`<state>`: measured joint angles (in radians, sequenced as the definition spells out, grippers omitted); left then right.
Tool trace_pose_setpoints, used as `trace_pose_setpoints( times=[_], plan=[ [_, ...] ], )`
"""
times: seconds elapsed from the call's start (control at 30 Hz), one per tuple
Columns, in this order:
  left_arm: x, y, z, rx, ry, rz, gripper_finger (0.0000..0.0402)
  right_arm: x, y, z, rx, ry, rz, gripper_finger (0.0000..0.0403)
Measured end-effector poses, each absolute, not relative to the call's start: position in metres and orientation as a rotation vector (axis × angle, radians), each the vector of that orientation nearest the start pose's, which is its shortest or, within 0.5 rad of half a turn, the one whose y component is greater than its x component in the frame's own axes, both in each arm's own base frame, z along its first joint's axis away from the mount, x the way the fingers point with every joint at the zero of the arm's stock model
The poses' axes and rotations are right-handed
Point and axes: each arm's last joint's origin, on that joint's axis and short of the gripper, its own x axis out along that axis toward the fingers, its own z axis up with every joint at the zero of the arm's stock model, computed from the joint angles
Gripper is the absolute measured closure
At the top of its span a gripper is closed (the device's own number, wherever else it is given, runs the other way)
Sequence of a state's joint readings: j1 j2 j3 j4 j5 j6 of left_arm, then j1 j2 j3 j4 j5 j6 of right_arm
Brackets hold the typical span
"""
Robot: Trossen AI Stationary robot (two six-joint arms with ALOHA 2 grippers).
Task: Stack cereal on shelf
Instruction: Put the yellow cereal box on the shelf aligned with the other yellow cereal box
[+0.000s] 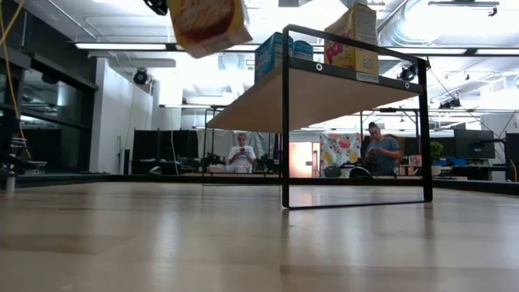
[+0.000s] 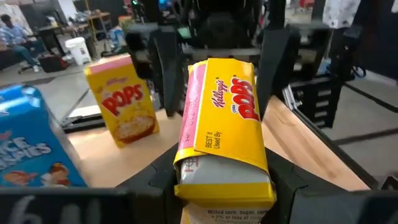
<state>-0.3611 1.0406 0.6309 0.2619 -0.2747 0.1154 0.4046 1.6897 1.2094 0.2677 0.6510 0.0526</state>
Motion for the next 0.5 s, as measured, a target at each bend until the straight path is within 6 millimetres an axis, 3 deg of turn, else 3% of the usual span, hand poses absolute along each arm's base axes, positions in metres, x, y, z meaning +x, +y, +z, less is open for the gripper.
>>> trace_pose_setpoints(
  times=[0.5],
  plan=[
    [0.2265, -0.078, 0.2732, 0.167, 0.13, -0.125, 0.0264, 0.3616, 0.1339, 0.2845, -0.045, 0.197, -0.241, 0.0121]
  ],
)
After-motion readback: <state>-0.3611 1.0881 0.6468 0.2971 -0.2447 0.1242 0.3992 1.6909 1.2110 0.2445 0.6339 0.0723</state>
